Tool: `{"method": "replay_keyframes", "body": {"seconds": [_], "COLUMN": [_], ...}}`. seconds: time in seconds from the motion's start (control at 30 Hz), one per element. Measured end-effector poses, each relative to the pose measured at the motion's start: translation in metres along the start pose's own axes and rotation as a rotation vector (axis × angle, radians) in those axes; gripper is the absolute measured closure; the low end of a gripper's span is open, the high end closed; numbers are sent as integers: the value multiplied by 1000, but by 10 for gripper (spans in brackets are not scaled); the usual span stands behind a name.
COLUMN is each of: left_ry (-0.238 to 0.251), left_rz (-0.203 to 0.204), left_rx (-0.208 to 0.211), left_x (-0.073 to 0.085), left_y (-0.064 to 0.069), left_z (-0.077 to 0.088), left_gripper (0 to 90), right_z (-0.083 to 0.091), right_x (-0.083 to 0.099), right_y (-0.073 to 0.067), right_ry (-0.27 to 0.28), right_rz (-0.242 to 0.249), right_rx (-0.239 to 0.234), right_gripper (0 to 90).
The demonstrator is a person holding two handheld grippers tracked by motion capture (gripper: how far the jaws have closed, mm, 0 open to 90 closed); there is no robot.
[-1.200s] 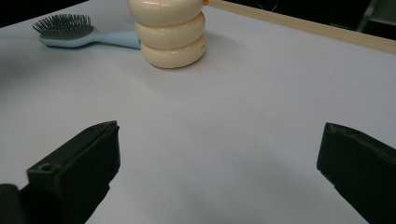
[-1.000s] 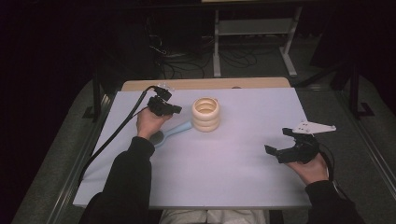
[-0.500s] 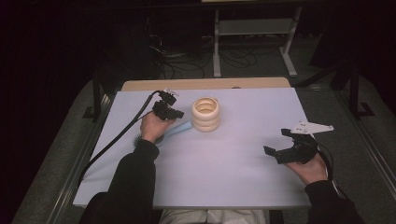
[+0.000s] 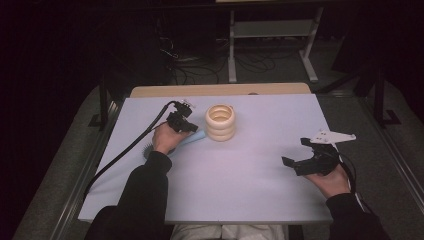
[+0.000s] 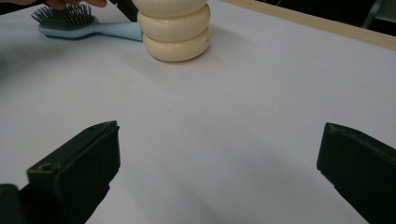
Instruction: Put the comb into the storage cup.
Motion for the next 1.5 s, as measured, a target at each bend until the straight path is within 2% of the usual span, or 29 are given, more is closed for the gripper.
{"method": "replay_keyframes", "body": {"seconds": [0.13,0.3,0.37,0.43,0.7,0.9,1.1,1.2,1.4,1.5], "left_ry": [-13,-37,-56,-74,-112,-117,-119,-104,-113,-115], "left_rz": [22,19,12,-19,-70,-63,-68,-61,-76,-89], "left_rx": [11,22,26,20,23,71,99,145,154,180], "left_x": [1,4,7,9,14,17,17,17,20,22], "left_y": [0,3,5,9,18,27,33,41,49,56], "left_z": [-1,-5,-9,-10,-5,-9,-6,-4,-4,-2], "left_gripper": [900,900,900,900,900,900,900,900,900,900], "right_z": [0,2,2,2,2,1,0,0,0,-1], "right_x": [-1,-2,-3,-3,-2,-2,-3,-3,-5,-4], "right_y": [0,1,1,1,1,1,-1,0,-3,-4], "right_ry": [4,19,23,25,20,20,18,19,30,25], "right_rz": [6,4,5,4,4,2,6,4,-1,-1], "right_rx": [5,12,14,16,18,18,13,14,2,-2], "right_gripper": [0,0,0,0,0,0,0,0,0,0]}}
Point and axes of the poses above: each handheld gripper's, and its own axes: z roughly backward along the jaws, x roughly out of its underside, y roughly to its right, the point moved 6 cm from there along -z, roughly forward along the jaws, and after that the axes turned 4 degrees about y, right-handed, at the moved point
